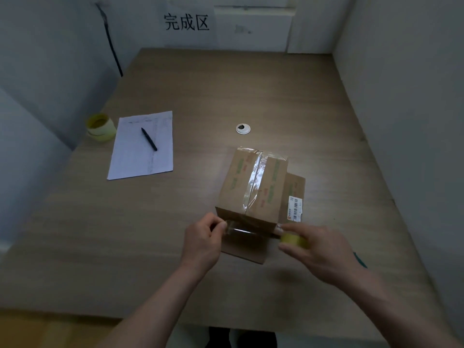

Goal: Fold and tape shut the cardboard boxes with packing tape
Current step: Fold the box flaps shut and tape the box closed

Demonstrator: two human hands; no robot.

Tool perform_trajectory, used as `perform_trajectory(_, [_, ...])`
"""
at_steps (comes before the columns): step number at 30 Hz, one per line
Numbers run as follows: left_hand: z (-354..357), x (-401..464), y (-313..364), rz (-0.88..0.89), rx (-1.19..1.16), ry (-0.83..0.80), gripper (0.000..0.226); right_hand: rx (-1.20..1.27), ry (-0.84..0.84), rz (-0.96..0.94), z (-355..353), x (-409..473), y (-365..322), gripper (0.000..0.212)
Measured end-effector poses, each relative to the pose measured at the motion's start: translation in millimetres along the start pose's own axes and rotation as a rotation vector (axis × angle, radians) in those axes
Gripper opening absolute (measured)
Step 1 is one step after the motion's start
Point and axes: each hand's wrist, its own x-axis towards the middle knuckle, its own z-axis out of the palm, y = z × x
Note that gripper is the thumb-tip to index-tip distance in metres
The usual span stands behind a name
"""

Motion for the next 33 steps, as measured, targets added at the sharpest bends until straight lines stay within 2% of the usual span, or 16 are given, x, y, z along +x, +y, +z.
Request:
perform_trajectory(3, [-2.2,20.8,-8.8,0.011,0.012,-0.008,0.023,-0.043,0.136,-0.058,1.3,10.8,3.0,0.053])
perform_trajectory(5, [-2.4,29.8,-12.7,0.025,0.039,-0.016,0.019,-0.21,0.186,-0.024,3.1,18.6,-0.3,0.06])
perform_trajectory(8, [-1.5,37.2,-20.5,0.044,0.056,0.015,0.019,-0.368,0.163,0.08,15.2,26.5,-4.1,0.054])
perform_trajectory(12, [-1.2,43.4,-26.4,0.051,0.06,0.035,0.022,-0.34,0.18,0.107,25.9,32.0,-6.5,0.045])
perform_trajectory(16, [-1.2,55.3,-25.9,0.048,0.077,0.059,0.022,-0.361,0.198,0.117,34.3,43.8,-4.7,0.047])
perform_trajectory(22, [1.6,67.5,-30.3,0.01,0.129,0.015,0.021,-0.408,0.128,0.143,44.6,57.9,4.8,0.056])
perform_trajectory(26, [7.2,74.8,-37.3,-0.124,0.124,-0.072,0.024,-0.41,0.086,0.133,53.2,57.6,13.6,0.063])
perform_trajectory(29, [8.9,82.8,-38.1,-0.365,-0.099,-0.146,0.028,-0.382,0.095,0.123,56.5,56.1,15.8,0.07])
perform_trajectory(31, [10.1,90.1,-34.1,-0.447,-0.168,-0.18,0.027,-0.386,0.108,0.112,55.9,57.0,17.5,0.07])
perform_trajectory(32, [9.6,93.8,-31.9,-0.423,-0.085,-0.205,0.022,-0.385,0.105,0.104,55.7,57.6,18.2,0.069])
perform_trajectory(33, [8.3,97.2,-29.3,-0.349,0.097,-0.223,0.015,-0.379,0.095,0.095,55.2,58.2,18.8,0.067])
